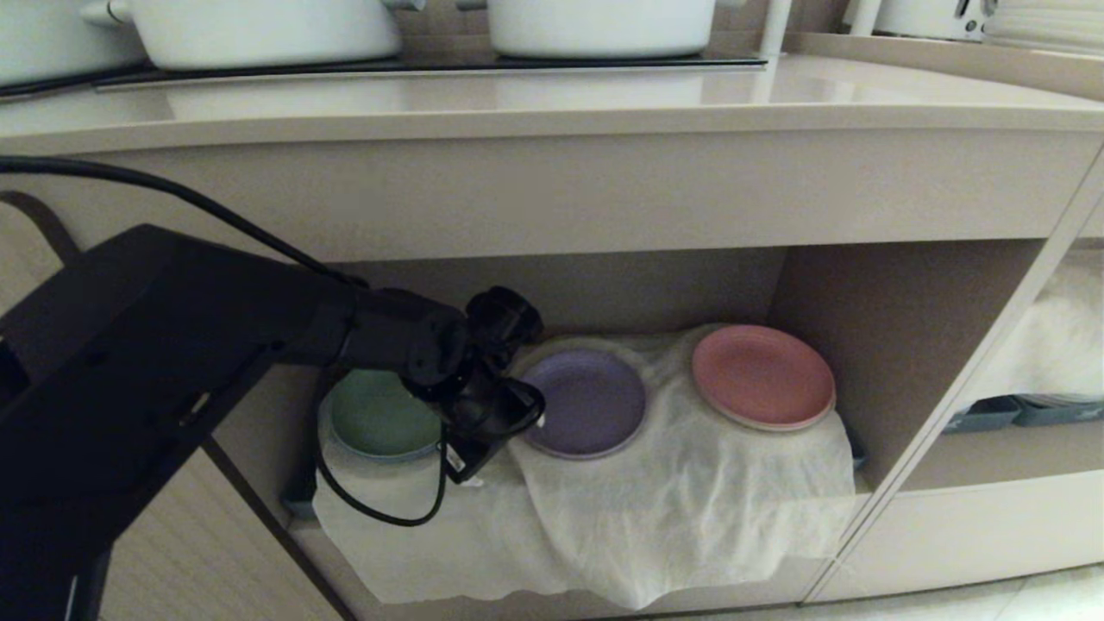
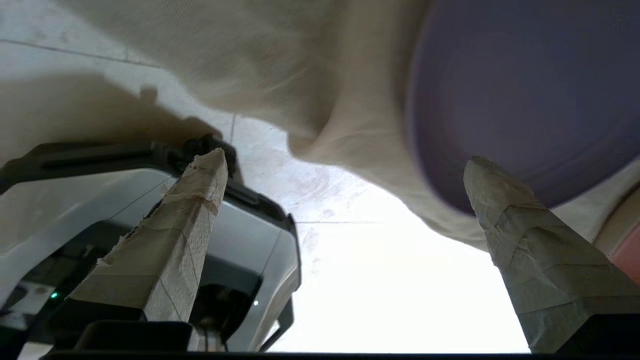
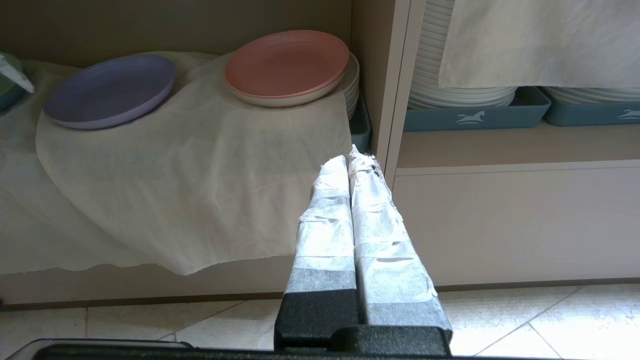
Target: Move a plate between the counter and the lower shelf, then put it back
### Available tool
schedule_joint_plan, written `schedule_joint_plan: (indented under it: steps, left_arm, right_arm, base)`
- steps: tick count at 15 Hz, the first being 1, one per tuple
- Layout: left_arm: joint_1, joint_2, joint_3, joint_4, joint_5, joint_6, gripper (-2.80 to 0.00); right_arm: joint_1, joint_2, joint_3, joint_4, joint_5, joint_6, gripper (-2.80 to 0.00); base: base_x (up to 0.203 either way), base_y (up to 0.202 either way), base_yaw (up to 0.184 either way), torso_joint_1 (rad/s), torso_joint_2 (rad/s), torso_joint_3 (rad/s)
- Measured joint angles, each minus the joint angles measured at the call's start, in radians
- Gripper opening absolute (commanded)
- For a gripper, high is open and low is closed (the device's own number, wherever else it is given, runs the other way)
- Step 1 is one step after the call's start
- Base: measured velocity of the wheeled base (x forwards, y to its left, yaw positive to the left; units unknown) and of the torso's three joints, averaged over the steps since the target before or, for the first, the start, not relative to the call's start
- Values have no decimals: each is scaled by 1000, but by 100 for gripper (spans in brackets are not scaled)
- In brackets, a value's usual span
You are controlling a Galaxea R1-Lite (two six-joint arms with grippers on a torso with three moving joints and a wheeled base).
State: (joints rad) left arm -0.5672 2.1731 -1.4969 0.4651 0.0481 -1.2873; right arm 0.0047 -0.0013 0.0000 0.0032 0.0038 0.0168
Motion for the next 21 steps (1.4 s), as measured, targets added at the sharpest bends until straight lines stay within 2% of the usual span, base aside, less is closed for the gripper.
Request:
schedule_joint_plan:
  steps: [9,21]
  left_arm:
    - [-22,-89,157,0,0,12,0]
    - [-37,-286,408,-3,9,14,0]
  right_arm:
    - [0,0,0,0,0,0,-280]
    - [0,0,0,0,0,0,-280]
  base:
    - [0,0,0,0,0,0]
    - [0,0,0,0,0,0]
